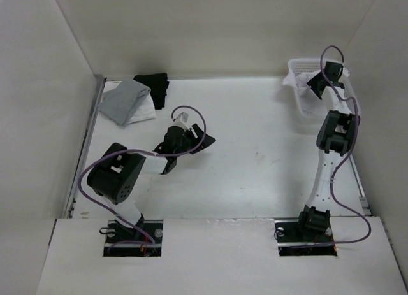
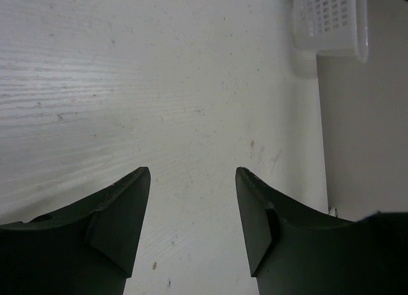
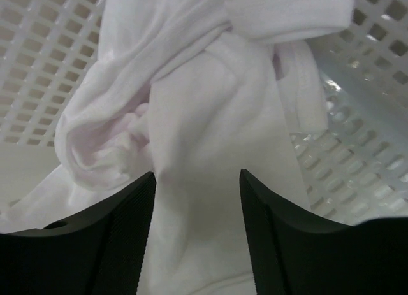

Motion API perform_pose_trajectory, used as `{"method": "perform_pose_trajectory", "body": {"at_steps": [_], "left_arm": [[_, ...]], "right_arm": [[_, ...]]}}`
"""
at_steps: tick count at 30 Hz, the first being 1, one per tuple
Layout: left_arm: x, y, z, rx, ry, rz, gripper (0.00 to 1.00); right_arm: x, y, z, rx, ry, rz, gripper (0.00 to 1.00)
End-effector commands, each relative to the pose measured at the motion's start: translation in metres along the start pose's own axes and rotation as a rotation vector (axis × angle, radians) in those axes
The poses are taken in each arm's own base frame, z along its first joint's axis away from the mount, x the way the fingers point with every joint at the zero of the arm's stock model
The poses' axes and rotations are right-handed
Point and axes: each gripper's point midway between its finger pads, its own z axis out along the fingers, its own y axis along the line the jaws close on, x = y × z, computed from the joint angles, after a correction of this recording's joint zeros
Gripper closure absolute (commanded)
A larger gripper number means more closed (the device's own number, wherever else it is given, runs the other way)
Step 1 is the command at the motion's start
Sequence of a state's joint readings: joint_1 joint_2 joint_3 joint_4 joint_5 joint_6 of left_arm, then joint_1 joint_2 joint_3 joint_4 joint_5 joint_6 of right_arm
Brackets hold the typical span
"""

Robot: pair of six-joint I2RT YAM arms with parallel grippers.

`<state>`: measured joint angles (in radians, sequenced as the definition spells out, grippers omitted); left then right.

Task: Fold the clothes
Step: Grab the tank top from the pile

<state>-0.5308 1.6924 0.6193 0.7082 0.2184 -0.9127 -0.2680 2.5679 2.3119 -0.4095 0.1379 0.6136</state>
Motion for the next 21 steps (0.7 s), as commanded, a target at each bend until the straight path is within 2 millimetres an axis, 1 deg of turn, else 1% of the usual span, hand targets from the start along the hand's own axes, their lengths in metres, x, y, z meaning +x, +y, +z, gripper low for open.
{"method": "perform_pose_trajectory", "body": {"at_steps": [1, 3, 4, 8, 10, 13, 18, 19, 21], "left_arm": [[-0.01, -0.016, -0.003, 0.074, -0.029, -0.005, 0.46], [-0.007, -0.016, -0.002, 0.074, -0.021, -0.009, 0.46], [-0.006, -0.017, 0.0, 0.076, -0.015, -0.01, 0.46], [-0.002, -0.02, 0.003, 0.086, -0.001, -0.011, 0.46], [-0.001, -0.02, 0.005, 0.086, 0.002, -0.012, 0.46], [-0.001, -0.02, 0.008, 0.084, 0.004, -0.015, 0.46], [-0.001, -0.018, 0.012, 0.079, 0.008, -0.027, 0.46], [0.0, -0.018, 0.013, 0.078, 0.01, -0.03, 0.46], [-0.001, -0.017, 0.014, 0.076, 0.01, -0.037, 0.46]], "right_arm": [[-0.007, 0.041, -0.015, -0.148, -0.055, 0.007, 0.38], [-0.012, 0.056, -0.018, -0.198, -0.078, 0.027, 0.38], [-0.018, 0.063, -0.019, -0.217, -0.097, 0.038, 0.38], [-0.027, 0.075, -0.022, -0.256, -0.11, 0.083, 0.39], [-0.029, 0.083, -0.023, -0.292, -0.114, 0.114, 0.42], [-0.031, 0.085, -0.021, -0.301, -0.126, 0.141, 0.42], [-0.035, 0.084, -0.01, -0.291, -0.142, 0.203, 0.41], [-0.035, 0.08, -0.004, -0.278, -0.146, 0.218, 0.45], [-0.031, 0.075, 0.004, -0.26, -0.14, 0.244, 0.49]]}}
